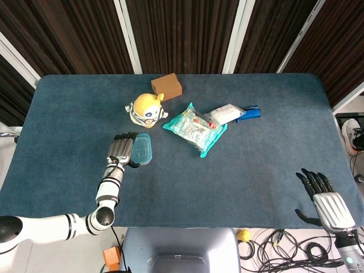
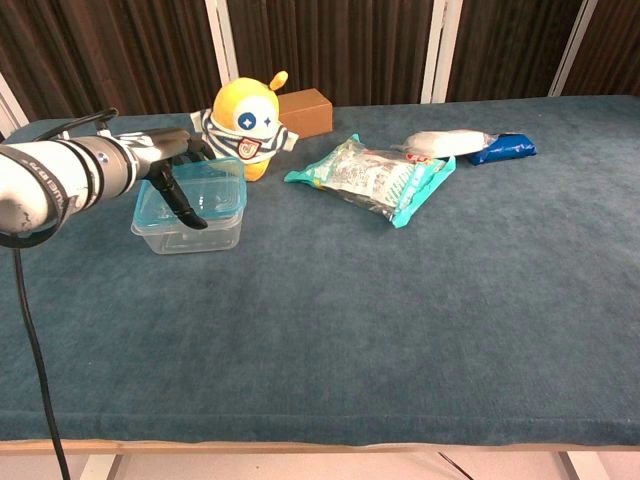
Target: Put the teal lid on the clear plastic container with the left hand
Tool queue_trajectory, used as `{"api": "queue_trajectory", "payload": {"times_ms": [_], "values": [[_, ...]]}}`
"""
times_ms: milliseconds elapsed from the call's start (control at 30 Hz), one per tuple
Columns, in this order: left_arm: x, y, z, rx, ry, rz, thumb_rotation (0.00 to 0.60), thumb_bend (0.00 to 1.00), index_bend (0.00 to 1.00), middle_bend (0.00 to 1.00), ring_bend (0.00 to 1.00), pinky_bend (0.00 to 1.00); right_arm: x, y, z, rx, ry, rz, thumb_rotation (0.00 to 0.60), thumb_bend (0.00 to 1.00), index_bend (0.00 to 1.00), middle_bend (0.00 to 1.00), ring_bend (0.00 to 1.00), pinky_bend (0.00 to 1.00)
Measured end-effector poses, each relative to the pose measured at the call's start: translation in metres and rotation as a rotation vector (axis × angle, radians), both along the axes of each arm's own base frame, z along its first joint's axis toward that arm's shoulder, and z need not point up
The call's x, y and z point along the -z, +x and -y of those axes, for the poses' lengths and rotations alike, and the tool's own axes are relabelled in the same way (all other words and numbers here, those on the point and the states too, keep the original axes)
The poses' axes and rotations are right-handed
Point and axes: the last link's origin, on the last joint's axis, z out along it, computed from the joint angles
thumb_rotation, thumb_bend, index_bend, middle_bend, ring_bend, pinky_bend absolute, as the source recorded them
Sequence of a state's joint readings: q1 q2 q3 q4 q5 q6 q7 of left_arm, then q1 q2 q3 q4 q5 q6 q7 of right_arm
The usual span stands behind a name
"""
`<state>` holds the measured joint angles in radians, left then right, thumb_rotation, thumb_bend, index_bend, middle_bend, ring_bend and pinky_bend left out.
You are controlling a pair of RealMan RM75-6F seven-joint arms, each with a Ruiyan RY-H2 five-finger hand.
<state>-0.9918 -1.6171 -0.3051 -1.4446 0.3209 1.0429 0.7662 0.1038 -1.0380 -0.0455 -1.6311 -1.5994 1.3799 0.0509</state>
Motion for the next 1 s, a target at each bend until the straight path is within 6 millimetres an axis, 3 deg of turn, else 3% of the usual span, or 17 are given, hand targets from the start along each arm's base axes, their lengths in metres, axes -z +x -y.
{"api": "queue_trajectory", "payload": {"times_ms": [700,1000], "values": [[-0.0047,0.0017,-0.0069,0.038,-0.047,-0.055,0.600,0.28,0.52,0.70,0.56,0.43,-0.0004,0.0003,-0.0009,-0.001,0.001,0.002,0.600,0.18,0.00,0.00,0.00,0.00],[-0.0063,-0.0035,-0.0087,0.022,-0.088,-0.127,0.600,0.28,0.43,0.60,0.47,0.37,-0.0012,0.0003,-0.0017,-0.001,0.000,0.004,0.600,0.18,0.00,0.00,0.00,0.00]]}}
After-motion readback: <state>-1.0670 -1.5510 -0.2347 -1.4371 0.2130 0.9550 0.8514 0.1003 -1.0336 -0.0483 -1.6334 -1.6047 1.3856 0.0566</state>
